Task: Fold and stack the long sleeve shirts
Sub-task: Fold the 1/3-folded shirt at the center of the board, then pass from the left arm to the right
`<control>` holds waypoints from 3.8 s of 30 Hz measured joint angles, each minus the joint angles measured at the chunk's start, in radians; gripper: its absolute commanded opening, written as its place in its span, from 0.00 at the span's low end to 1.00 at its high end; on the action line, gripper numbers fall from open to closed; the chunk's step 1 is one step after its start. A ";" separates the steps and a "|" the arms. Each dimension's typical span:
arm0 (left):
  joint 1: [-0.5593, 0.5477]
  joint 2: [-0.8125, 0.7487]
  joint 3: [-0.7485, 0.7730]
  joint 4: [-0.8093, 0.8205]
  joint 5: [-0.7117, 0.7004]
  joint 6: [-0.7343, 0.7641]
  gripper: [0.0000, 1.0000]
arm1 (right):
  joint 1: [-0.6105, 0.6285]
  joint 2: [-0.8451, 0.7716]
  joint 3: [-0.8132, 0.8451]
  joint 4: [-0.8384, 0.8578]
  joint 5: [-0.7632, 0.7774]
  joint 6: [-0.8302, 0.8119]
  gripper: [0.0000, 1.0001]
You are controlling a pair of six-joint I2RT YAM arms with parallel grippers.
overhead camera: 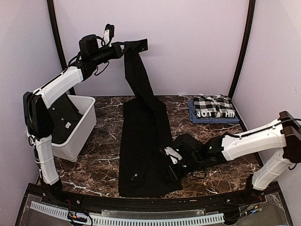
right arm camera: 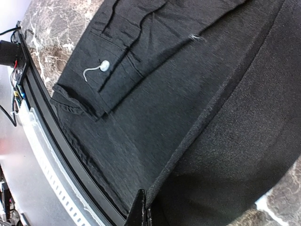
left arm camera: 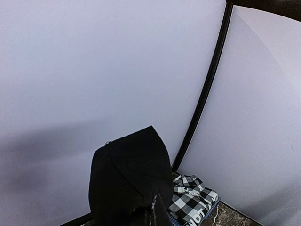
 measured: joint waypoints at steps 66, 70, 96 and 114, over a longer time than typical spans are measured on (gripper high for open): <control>-0.172 -0.394 -0.890 -0.086 0.556 -0.423 0.00 | -0.186 -0.154 0.072 0.291 0.304 -0.498 0.72; -0.169 -0.388 -0.887 -0.077 0.566 -0.506 0.00 | -0.172 -0.150 0.023 0.356 0.404 -0.604 0.78; -0.127 -0.378 -0.884 0.050 0.623 -0.758 0.00 | -0.071 0.191 0.143 0.767 0.819 -0.907 0.87; -0.127 -0.362 -0.887 0.051 0.628 -0.744 0.00 | -0.070 0.125 0.150 0.772 0.719 -0.899 0.80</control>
